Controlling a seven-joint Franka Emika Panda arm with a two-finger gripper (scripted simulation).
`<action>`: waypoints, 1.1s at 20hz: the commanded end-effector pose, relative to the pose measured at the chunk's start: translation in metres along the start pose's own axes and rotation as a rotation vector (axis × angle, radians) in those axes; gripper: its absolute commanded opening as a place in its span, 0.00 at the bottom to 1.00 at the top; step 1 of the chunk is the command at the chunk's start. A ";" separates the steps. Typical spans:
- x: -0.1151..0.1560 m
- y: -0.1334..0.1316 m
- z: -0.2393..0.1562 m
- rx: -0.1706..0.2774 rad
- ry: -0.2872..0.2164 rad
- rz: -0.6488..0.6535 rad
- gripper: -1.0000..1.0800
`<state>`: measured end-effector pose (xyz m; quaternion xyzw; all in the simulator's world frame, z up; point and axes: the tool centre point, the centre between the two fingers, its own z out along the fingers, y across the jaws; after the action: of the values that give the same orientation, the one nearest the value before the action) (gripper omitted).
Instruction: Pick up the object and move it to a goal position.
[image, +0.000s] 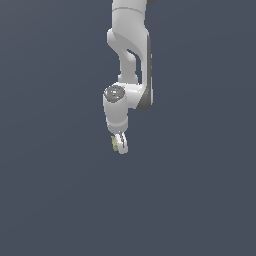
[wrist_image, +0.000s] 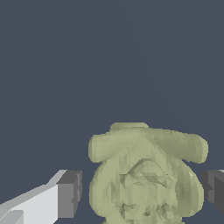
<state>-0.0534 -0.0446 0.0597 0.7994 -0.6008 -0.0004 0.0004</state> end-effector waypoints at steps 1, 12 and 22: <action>0.000 0.000 0.008 0.001 0.000 0.001 0.96; 0.000 -0.001 0.013 0.001 0.000 0.001 0.00; -0.007 -0.011 0.009 0.001 0.000 0.001 0.00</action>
<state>-0.0479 -0.0386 0.0488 0.7988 -0.6016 -0.0002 0.0004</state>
